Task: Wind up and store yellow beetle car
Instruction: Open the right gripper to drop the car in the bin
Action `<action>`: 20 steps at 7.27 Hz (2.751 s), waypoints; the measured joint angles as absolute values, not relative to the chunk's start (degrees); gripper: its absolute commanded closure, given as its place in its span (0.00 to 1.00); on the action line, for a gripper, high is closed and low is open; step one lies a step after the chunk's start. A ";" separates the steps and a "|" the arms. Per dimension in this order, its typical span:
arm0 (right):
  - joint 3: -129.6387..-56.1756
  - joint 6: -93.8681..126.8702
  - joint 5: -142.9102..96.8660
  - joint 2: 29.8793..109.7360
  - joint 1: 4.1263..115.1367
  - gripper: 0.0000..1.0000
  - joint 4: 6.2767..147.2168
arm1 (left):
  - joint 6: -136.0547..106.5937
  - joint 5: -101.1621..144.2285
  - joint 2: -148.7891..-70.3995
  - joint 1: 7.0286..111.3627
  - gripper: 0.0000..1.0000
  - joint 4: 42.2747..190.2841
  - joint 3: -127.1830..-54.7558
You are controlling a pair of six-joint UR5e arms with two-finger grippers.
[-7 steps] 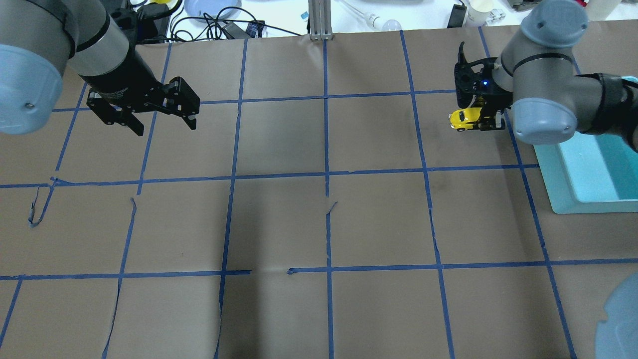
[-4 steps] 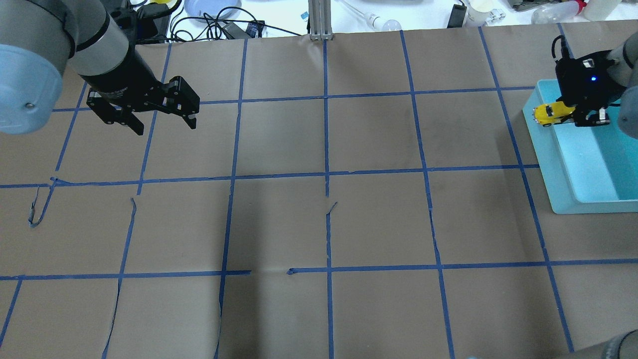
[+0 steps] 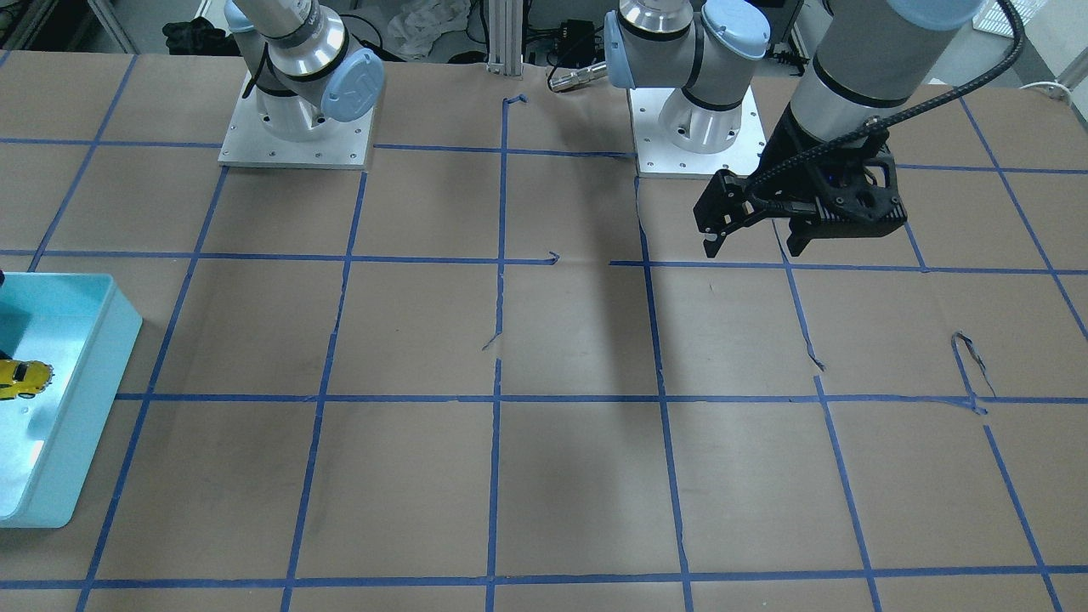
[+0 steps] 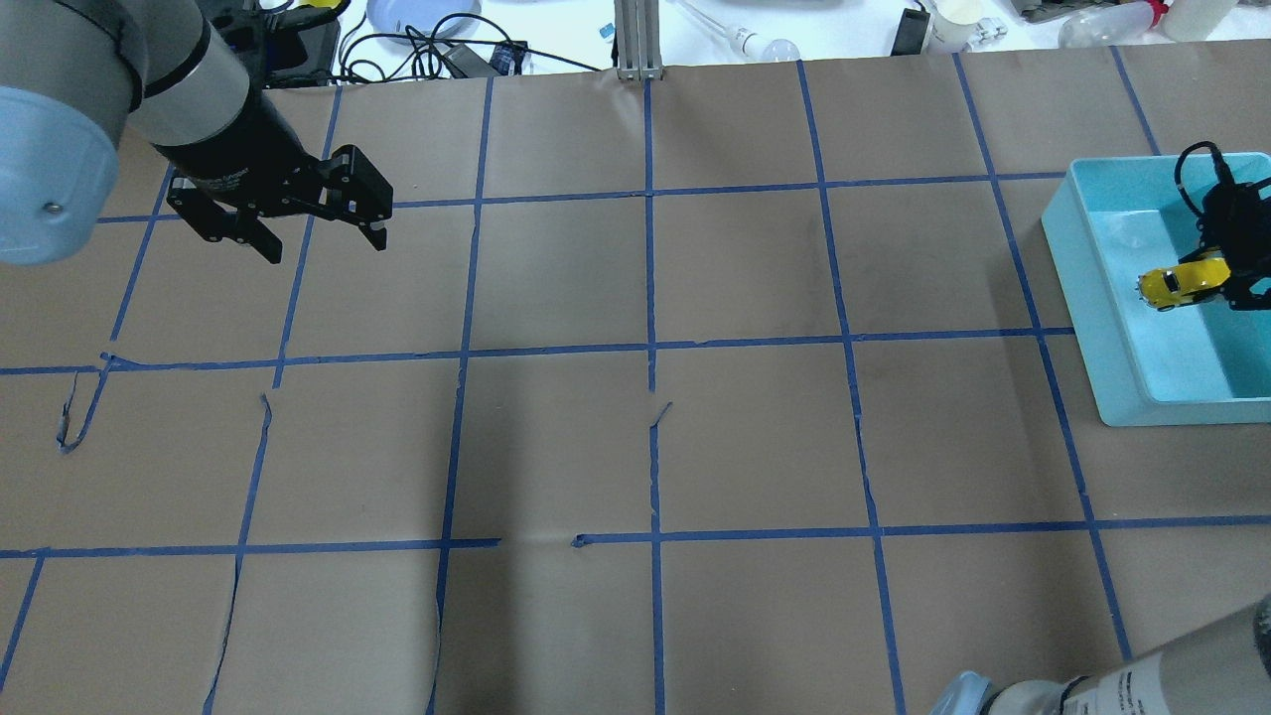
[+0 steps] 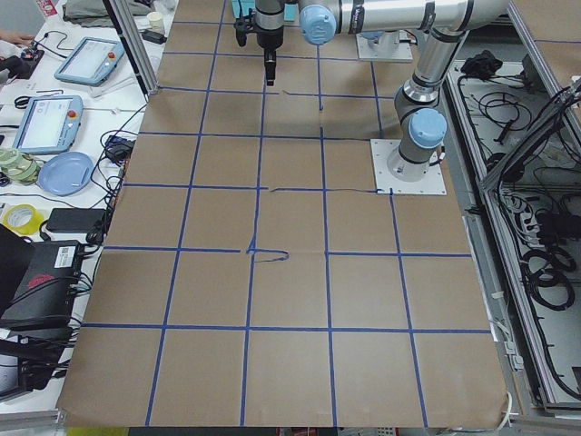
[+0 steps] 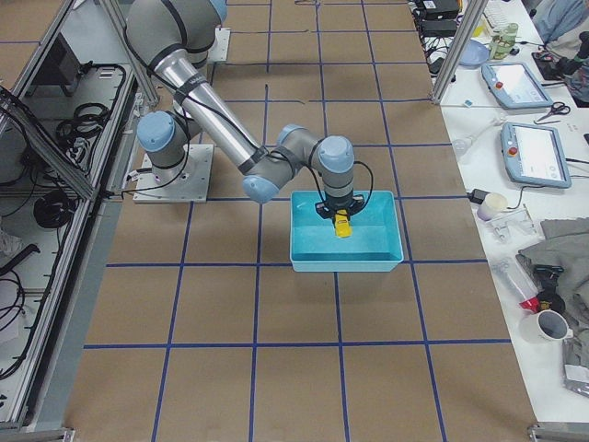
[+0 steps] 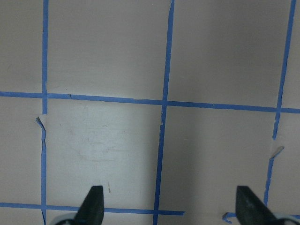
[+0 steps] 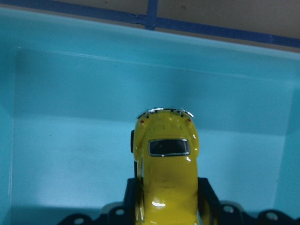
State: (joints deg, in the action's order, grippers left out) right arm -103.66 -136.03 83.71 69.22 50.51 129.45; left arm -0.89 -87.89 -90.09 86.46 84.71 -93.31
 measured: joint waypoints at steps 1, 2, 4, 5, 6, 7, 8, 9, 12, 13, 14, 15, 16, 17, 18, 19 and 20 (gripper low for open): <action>-103.62 -136.28 85.02 66.90 50.29 0.65 129.71 | -0.88 -87.89 -90.09 86.46 0.00 84.71 -93.28; -103.63 -136.00 87.15 65.55 50.19 0.10 129.76 | -0.88 -87.89 -90.09 86.46 0.00 84.69 -93.27; -103.64 -132.21 88.47 65.75 50.26 0.00 128.43 | -0.88 -87.87 -90.08 86.42 0.00 84.68 -93.21; -103.48 -130.08 88.40 67.32 50.46 0.00 127.06 | -0.95 -87.83 -90.10 86.45 0.00 84.61 -93.14; -103.38 -127.97 88.19 70.02 50.66 0.00 125.56 | -1.02 -87.70 -90.03 86.55 0.00 84.57 -93.03; -103.28 -124.70 88.04 73.43 51.02 0.00 123.63 | -1.09 -87.53 -89.89 86.66 0.00 84.57 -92.87; -102.85 -120.38 88.04 77.30 52.00 0.00 120.65 | -1.10 -87.48 -89.79 86.71 0.00 84.60 -92.81; -101.08 -114.33 88.35 81.13 53.78 0.00 115.59 | -1.12 -87.40 -89.67 86.73 0.00 84.61 -92.73; -87.68 -88.85 88.96 85.53 62.66 0.00 91.07 | -1.05 -87.70 -88.78 86.79 0.00 84.78 -92.77; -84.48 -80.41 89.19 86.01 66.70 0.00 86.63 | -0.89 -87.87 -88.44 86.73 0.00 84.81 -92.75; -82.94 -72.16 89.75 86.68 70.93 0.00 84.70 | -0.66 -87.98 -88.19 86.60 0.00 84.92 -92.78; -82.44 -63.55 90.32 87.07 75.22 0.00 84.02 | -0.52 -88.06 -88.09 86.46 0.00 85.11 -92.82; -82.51 -54.30 90.61 86.80 79.66 0.00 83.99 | -0.47 -88.09 -88.05 86.35 0.00 85.18 -92.82; -82.68 -44.59 91.06 86.06 83.73 0.00 84.27 | -0.45 -88.10 -88.01 86.30 0.00 85.18 -92.84; -82.78 -35.52 91.51 85.00 86.34 0.00 84.42 | -0.44 -88.11 -87.99 86.32 0.00 85.15 -92.90; -82.72 -27.03 91.60 84.10 87.53 0.00 84.45 | -0.42 -88.11 -87.99 86.31 0.00 85.13 -92.92; -82.57 -19.97 91.50 83.58 87.95 0.00 84.51 | -0.38 -88.13 -87.98 86.30 0.00 85.17 -92.99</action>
